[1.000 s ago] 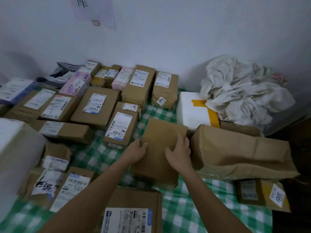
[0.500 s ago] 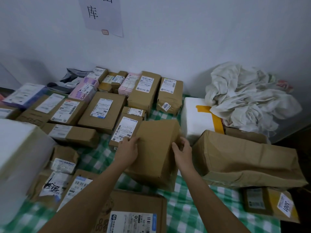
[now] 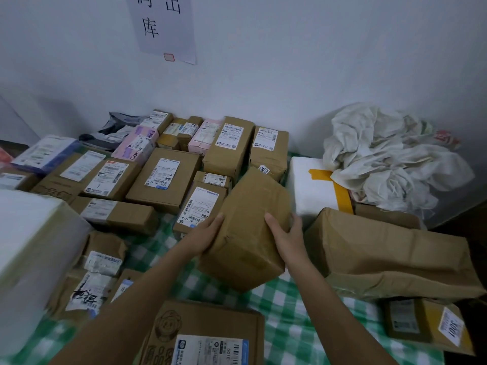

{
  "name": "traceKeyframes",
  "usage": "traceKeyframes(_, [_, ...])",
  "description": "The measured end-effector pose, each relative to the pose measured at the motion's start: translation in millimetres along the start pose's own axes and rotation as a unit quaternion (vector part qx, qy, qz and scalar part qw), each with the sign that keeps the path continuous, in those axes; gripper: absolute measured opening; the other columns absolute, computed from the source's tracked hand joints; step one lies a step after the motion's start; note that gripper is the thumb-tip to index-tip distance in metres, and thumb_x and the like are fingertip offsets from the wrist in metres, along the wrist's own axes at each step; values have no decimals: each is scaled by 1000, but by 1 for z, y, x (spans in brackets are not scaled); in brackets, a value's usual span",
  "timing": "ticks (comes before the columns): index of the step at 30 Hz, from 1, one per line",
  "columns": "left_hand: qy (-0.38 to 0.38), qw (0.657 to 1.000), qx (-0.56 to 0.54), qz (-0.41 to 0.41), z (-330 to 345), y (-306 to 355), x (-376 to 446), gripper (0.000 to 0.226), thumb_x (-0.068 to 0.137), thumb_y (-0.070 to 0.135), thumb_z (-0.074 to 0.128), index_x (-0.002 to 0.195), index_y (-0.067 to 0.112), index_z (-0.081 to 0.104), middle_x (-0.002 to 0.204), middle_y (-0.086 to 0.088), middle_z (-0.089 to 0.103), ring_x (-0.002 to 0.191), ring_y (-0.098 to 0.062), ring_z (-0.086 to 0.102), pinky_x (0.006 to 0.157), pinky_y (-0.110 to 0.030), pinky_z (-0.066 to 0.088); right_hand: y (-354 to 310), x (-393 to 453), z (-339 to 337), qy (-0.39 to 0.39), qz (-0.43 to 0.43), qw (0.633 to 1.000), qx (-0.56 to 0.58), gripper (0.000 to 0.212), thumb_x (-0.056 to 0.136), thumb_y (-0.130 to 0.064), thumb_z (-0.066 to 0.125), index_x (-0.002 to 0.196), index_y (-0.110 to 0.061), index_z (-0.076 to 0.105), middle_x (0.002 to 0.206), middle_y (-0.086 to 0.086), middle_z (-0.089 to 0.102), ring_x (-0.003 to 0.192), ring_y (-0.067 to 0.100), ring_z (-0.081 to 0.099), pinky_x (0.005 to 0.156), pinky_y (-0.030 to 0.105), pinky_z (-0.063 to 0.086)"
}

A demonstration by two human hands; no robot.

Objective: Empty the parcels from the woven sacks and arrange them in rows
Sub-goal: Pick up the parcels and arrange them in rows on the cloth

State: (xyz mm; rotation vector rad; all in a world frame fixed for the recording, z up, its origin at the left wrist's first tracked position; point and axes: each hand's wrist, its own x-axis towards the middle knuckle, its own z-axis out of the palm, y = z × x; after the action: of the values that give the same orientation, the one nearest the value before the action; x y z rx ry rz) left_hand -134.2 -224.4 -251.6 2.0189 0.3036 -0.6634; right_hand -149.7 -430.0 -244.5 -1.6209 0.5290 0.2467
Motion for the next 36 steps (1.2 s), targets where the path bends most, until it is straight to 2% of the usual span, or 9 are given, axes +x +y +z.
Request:
traceKeyframes(5, [-31, 990, -133, -32, -4, 13, -8, 67, 97, 60, 21, 140, 14, 42, 144, -13, 44, 129, -33, 45, 103, -45, 40, -19, 1, -8, -1, -41, 998, -48, 45, 98, -37, 53, 138, -21, 41, 128, 1, 48, 106, 14, 45, 90, 32, 40])
traceKeyframes(8, [-48, 989, -135, -32, 1, 16, -11, 60, 95, 60, 32, 138, 19, 42, 142, -12, 46, 120, -30, 51, 96, -44, 48, -10, 0, -5, 3, -29, 996, -84, 35, 99, -33, 51, 132, -21, 49, 131, 5, 49, 106, 14, 47, 90, 31, 40])
traceKeyframes(11, [-34, 994, -103, -18, 6, 18, -11, 59, 95, 56, 37, 141, 19, 36, 144, -11, 41, 126, -32, 46, 98, -45, 47, -3, -6, 0, 17, -57, 994, -96, 30, 99, -31, 50, 128, -22, 53, 128, 1, 51, 107, 13, 49, 92, 31, 42])
traceKeyframes(18, [33, 990, 121, -67, 12, 10, -10, 107, 80, 78, 33, 152, 7, 0, 159, -16, 5, 145, -36, 12, 115, -52, 21, -4, -16, 19, -36, -96, 992, -75, 25, 102, -14, 41, 116, -30, 55, 109, -10, 62, 110, 10, 55, 97, 32, 45])
traceKeyframes(23, [17, 988, 116, -102, 20, 27, -13, 124, 65, 86, 46, 149, 22, -20, 157, -17, -17, 144, -41, -7, 115, -59, 12, 0, -15, 23, -63, -89, 994, -28, 36, 98, 1, 40, 116, -26, 57, 105, -11, 68, 105, 4, 58, 91, 22, 46])
traceKeyframes(26, [17, 987, 115, -111, 22, 26, -9, 128, 63, 84, 54, 148, 26, -22, 157, -17, -15, 144, -43, -5, 114, -60, 14, 6, -3, 16, -34, -12, 998, -43, 31, 101, -9, 40, 126, -22, 52, 121, -3, 60, 100, 10, 57, 79, 26, 47])
traceKeyframes(30, [18, 988, 110, -110, 19, 21, -7, 127, 63, 81, 58, 148, 28, -20, 158, -16, -7, 143, -44, 2, 113, -60, 17, 25, 7, 4, -61, 114, 983, -133, 53, 101, -37, 44, 148, -20, 28, 144, 9, 46, 127, 28, 49, 102, 44, 39])
traceKeyframes(33, [10, 987, 115, -113, 15, 17, -7, 127, 62, 83, 57, 149, 29, -18, 157, -16, -4, 143, -44, 5, 113, -59, 18, 35, 9, 5, -87, 150, 981, -92, 57, 98, -45, 46, 146, -19, 33, 138, 7, 52, 122, 27, 53, 104, 47, 42])
traceKeyframes(36, [-27, 993, 51, -106, 9, 10, -3, 141, 46, 92, 58, 149, 31, -17, 158, -14, 4, 142, -41, 17, 113, -57, 23, 38, 11, 6, -30, 112, 990, -76, 51, 99, -39, 47, 144, -18, 37, 130, 7, 57, 112, 24, 58, 96, 42, 48])
